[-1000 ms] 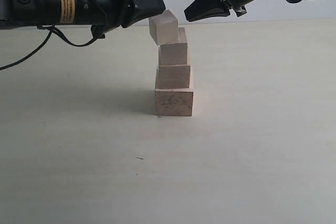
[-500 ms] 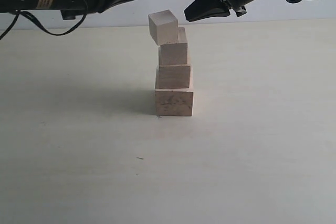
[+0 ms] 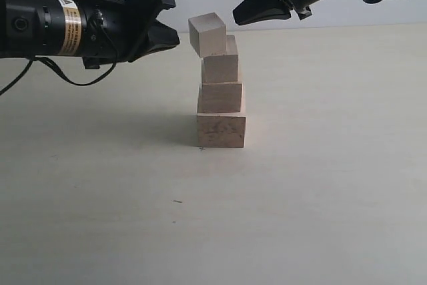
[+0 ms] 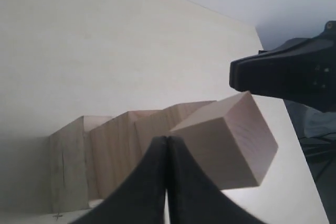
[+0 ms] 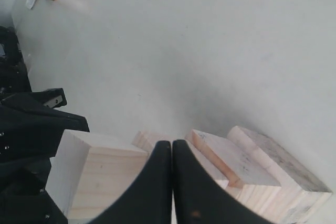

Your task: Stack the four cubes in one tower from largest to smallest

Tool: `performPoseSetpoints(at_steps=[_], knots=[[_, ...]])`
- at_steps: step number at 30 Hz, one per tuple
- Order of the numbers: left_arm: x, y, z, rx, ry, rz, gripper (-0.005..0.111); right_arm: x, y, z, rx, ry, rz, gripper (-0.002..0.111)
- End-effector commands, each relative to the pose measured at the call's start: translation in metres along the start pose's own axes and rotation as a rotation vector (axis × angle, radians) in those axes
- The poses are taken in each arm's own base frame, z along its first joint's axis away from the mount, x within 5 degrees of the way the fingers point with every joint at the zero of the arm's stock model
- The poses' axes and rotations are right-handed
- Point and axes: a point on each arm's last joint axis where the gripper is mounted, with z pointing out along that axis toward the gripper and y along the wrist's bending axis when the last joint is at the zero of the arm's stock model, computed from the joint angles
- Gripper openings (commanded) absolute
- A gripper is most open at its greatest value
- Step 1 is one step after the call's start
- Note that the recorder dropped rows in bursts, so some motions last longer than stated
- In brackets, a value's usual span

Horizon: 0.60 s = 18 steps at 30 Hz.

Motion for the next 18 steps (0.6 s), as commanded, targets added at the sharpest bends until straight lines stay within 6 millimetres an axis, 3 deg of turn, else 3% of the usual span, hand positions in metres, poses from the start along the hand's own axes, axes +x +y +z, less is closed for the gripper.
performPoseSetpoints(at_steps=[1,18], knots=[[0.0,-0.002,0.001,0.018,0.002,-0.025,0.0,-0.001,0.002,-0.001,-0.011,-0.016,-0.006,0.0],[-0.012,-0.018,-0.001,0.096,-0.015,-0.016,0.0,-0.002,0.002,-0.001,-0.014,-0.019,-0.004,0.0]])
